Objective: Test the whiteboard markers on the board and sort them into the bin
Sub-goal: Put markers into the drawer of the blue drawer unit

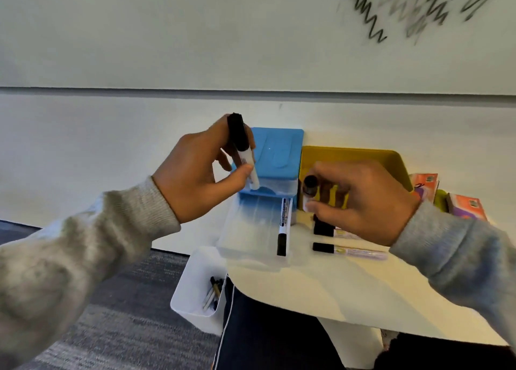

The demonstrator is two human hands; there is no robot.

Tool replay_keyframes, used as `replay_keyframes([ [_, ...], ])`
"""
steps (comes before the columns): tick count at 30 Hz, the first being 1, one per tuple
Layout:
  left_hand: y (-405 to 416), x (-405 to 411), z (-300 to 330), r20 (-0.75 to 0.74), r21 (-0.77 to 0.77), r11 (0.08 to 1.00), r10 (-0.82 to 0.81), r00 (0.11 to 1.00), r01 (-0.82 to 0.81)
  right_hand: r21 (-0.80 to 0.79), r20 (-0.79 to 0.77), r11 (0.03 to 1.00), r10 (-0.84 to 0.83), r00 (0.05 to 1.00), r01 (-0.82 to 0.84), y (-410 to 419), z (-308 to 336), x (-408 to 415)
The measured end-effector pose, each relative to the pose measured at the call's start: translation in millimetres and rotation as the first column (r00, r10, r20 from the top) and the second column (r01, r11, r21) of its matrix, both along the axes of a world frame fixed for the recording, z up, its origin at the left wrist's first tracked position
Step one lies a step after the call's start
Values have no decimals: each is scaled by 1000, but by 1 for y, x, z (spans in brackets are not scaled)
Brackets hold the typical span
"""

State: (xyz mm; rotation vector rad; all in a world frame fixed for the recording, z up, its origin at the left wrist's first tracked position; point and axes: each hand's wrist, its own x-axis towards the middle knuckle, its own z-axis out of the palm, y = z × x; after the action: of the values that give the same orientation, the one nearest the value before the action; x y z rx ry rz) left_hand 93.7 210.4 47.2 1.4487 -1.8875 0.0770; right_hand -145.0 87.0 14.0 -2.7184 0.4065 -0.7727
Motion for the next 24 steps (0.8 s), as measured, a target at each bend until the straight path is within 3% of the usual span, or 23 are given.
replay_keyframes([
  [3,-9,-33,-5,-271,83,993,-52,961,78,-22,-235,998,-63,970,60,-11,-7,-32],
  [5,-14,-54,-11,-396,121,984,-76,915,134,-94,-416,991,-125,901,95,-18,-28,-50],
  [11,-27,-96,-44,-454,306,934,-28,890,186,-55,-683,986,-151,715,156,-17,-93,-71],
  [15,-34,-106,-66,-310,370,917,-27,950,147,-73,-644,983,-177,744,171,-16,-109,-72],
  [24,-51,-113,-83,-104,520,851,-24,994,75,10,-478,960,-242,844,281,-34,-105,-93],
])
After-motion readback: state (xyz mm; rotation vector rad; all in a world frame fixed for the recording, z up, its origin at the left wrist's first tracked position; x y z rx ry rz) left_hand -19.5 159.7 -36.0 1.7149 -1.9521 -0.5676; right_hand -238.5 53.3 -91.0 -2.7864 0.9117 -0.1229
